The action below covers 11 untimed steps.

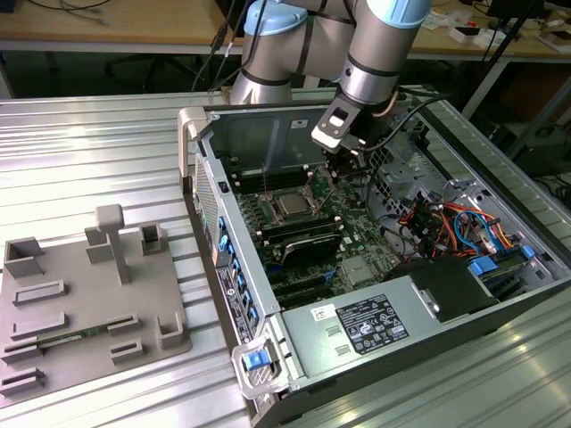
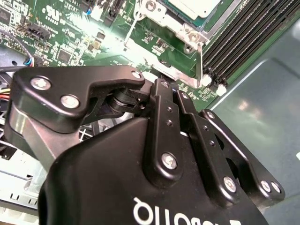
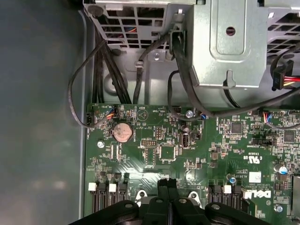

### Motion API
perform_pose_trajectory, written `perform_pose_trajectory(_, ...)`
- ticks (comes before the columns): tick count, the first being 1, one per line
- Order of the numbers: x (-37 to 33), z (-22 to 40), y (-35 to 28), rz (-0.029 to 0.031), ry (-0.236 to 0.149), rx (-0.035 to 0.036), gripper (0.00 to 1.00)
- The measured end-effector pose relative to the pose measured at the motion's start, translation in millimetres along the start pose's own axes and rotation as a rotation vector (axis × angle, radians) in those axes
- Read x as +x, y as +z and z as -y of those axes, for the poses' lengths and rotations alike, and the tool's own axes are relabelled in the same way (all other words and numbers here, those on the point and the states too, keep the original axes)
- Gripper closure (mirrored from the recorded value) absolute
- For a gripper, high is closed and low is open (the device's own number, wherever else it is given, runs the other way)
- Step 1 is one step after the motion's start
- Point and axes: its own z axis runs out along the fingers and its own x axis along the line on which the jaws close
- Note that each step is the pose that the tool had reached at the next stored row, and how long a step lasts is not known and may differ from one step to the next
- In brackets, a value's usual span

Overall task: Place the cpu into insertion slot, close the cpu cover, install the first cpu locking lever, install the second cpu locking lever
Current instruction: 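Close the cpu cover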

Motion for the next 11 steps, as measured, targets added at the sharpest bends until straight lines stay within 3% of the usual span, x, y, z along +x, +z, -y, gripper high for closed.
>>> perform_pose_trajectory(11, 0.5, 15.1, 1.4, -0.0016, 0.000, -0.0001, 0.89)
